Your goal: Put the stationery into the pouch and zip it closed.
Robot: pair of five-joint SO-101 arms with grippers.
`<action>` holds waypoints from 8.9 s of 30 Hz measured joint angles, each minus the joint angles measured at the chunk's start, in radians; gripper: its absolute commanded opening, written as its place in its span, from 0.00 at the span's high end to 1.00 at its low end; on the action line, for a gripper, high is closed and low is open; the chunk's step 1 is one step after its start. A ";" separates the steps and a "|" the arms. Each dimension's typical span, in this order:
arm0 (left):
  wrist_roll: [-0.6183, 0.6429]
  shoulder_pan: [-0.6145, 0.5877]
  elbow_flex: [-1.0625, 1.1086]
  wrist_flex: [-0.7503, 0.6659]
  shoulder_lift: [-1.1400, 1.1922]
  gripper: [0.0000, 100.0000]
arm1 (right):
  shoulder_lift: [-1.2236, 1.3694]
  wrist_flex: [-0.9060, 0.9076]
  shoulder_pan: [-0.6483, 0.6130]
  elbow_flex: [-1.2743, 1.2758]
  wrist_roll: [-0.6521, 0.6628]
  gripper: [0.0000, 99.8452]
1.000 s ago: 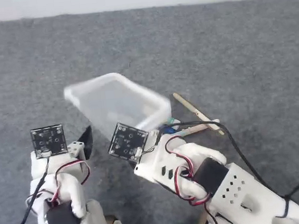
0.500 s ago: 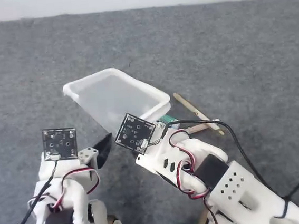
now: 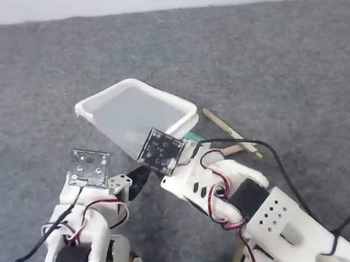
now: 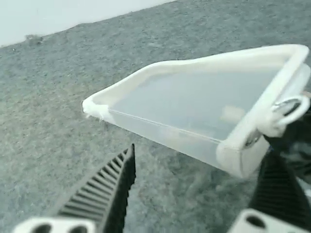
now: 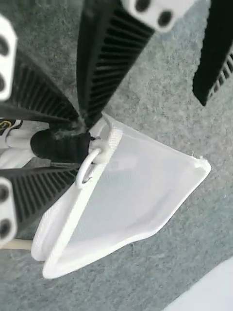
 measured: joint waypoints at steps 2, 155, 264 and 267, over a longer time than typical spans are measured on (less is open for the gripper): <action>0.006 0.002 0.000 0.000 0.000 0.62 | 0.000 -0.006 0.012 0.000 -0.012 0.99; 0.095 -0.176 0.184 -0.250 0.000 0.99 | -0.425 0.172 0.143 0.041 0.006 0.81; 0.141 -0.296 0.184 -0.269 0.000 0.99 | 1.666 0.575 0.509 -1.376 0.051 0.99; 0.141 -0.296 0.184 -0.269 0.000 0.99 | 1.666 0.603 0.509 -1.376 0.040 0.99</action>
